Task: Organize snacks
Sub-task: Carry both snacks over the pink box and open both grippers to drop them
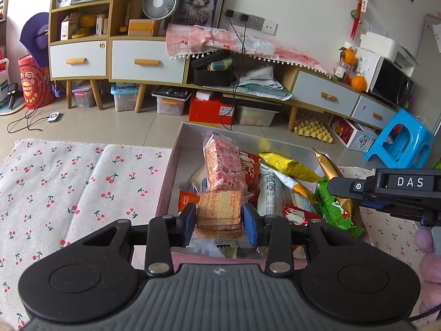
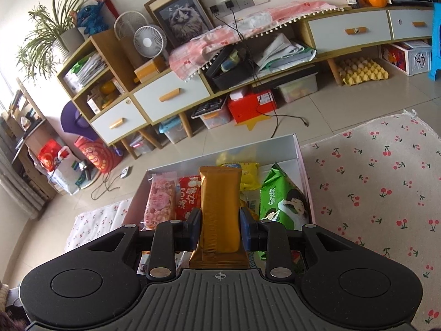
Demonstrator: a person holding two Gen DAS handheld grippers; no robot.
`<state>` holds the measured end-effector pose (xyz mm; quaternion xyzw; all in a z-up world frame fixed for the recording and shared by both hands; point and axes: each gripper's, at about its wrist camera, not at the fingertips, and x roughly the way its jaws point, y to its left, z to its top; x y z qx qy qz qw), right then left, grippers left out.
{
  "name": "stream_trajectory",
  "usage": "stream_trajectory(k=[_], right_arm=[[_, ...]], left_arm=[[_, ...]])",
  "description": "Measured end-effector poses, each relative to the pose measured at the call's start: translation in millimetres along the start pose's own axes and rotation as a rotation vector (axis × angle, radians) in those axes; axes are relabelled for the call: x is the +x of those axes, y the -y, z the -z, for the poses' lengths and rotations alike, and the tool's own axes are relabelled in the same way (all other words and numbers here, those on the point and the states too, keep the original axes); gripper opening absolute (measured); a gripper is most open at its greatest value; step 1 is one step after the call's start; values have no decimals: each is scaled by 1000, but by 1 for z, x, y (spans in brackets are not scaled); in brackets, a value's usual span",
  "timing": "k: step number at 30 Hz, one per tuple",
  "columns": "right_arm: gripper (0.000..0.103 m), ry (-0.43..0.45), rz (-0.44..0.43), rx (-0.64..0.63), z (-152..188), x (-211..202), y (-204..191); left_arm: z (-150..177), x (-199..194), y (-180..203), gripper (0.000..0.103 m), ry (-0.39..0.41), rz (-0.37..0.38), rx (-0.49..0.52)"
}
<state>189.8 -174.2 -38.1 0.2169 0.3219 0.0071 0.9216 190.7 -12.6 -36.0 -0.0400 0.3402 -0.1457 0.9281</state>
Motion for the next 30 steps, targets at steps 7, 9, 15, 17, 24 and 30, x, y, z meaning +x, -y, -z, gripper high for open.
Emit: stream_trajectory(k=[7,9,15,17,24,30], right_arm=[[35,-3,16,3,1,6,1],[49,-14,4,17,1,5,2],[68,-2,21,-8,-2,-8,-4],[72,-8,33,-28,-2,-15,-7],[84,-19,72,-34,-4,-47,-5],[89,-40,110,-8,4,-75,3]], left_arm=[[-1,-2,2,41,-3,7,18],[-2,-4,6,56,7,6,28],[-1,-18,18,78,22,8,79],[-3,-22,22,84,11,-1,97],[-5,-46,20,97,-42,-7,66],[7,-63,18,101,-86,-71,61]])
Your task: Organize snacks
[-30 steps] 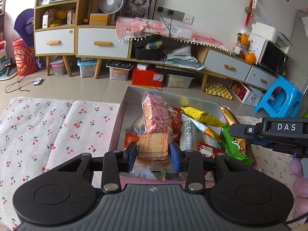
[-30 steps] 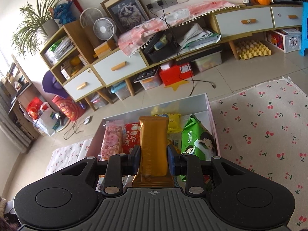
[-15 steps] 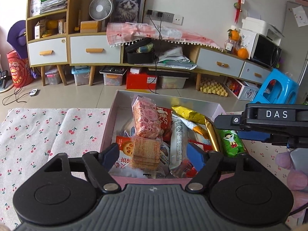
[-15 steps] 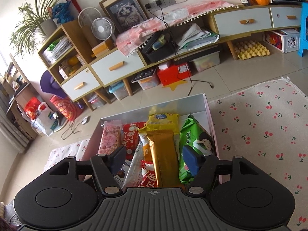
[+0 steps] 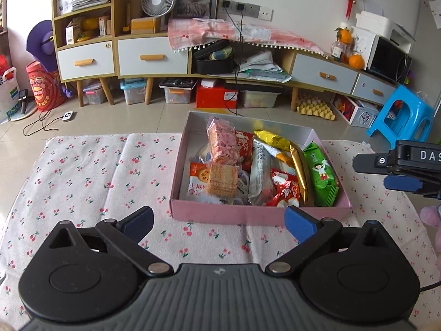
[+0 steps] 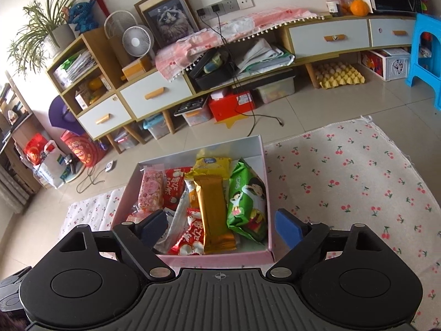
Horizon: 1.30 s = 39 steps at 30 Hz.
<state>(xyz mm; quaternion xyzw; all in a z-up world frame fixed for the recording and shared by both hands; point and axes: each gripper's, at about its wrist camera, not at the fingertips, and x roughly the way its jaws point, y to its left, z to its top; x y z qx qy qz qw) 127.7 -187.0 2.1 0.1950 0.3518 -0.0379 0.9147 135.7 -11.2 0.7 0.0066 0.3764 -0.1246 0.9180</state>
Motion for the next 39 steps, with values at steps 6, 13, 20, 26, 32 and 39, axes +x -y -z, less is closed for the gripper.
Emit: stream_trajectory(k=[6,13,20,26,32,39], right_arm=[[89,-80,46,-35,18,-19,-6],[93,-140,46,-85,46,-34,-19],[94,-158,97,-176,76,-36,-30],[94,-192,113,-218,93,-33,-36],[94,-186,148,-226,99,-32,-38],[94,-189,164,-211,99,-31,-35]], left_arm=[[12,-11,-3,101,-88,-51,-27],[33,-18,-8,102,-131,-61,-78],[46,-19,-9,102,-163,-33,-112],[48,-19,-4,102,-173,-64,-85],[53,-25,-2,102,-171,-80,-65],[54,-30,4,102,-155,-124,-27]])
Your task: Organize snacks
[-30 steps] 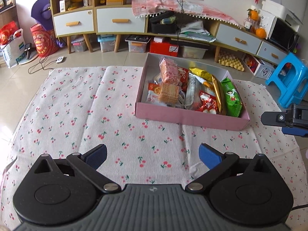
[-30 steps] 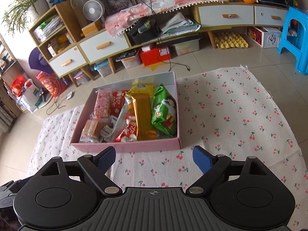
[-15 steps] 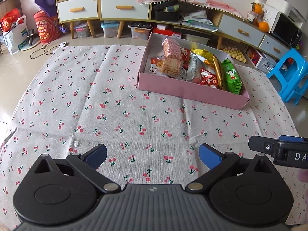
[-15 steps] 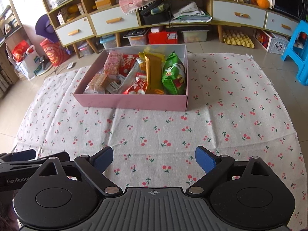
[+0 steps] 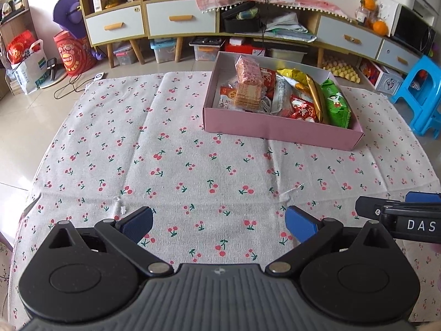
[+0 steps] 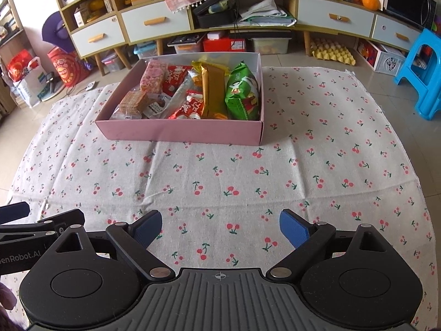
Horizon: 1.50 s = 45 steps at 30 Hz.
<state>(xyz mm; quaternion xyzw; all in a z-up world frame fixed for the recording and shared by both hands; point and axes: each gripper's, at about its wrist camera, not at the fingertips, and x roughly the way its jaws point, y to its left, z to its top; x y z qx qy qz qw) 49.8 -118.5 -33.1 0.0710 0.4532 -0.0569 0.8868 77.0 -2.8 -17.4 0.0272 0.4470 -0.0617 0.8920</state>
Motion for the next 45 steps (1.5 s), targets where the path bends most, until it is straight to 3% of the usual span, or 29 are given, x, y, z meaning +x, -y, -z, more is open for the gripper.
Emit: stream_trajectory(k=[8,45], right_arm=[[94,-2,16,-37,4,1,-6],[94,-16,18,-41,6,5,-8]], left_arm=[[1,2,0,102,-18,-33,-12],[2,-1,1,102,-14,-23,-18]])
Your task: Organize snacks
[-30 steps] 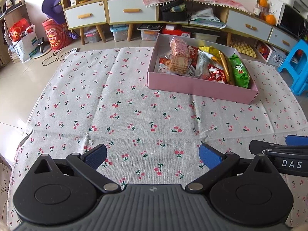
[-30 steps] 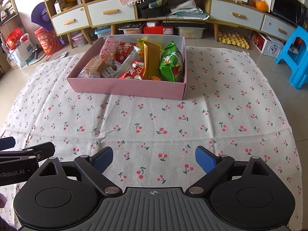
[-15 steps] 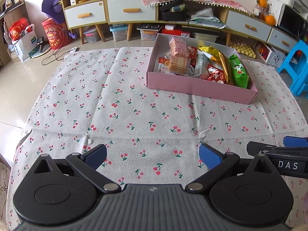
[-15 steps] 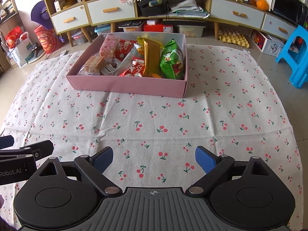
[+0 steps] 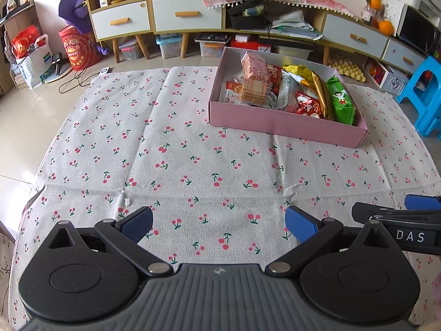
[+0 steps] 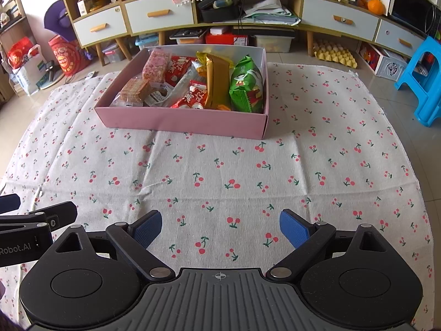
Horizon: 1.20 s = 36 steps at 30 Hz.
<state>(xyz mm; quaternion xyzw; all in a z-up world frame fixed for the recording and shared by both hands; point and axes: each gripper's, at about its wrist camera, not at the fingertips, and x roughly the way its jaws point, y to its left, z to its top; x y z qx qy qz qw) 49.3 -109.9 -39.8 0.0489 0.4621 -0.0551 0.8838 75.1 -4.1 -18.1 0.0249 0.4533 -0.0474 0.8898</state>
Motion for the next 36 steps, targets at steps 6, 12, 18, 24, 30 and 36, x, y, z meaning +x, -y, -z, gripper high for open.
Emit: stream_trajectory(k=[6,12,18,24,30,36], right_arm=[[94,0,0,0,0,0,0],[94,0,0,-1,0,0,0],[94,-1,0,0,0,0,0],[94,-1,0,0,0,0,0],[94,-1,0,-1,1,1,0],[94,-4,1,-3,1,2,0]], left_arm=[[0,0,0,102,-1,1,0],[0,0,0,102,-1,1,0],[2,0,2,102,-1,1,8],[2,0,2,102,-2,2,8],[3,1,2,102,-3,-10,16],[3,3,1,102,-13,5,32]])
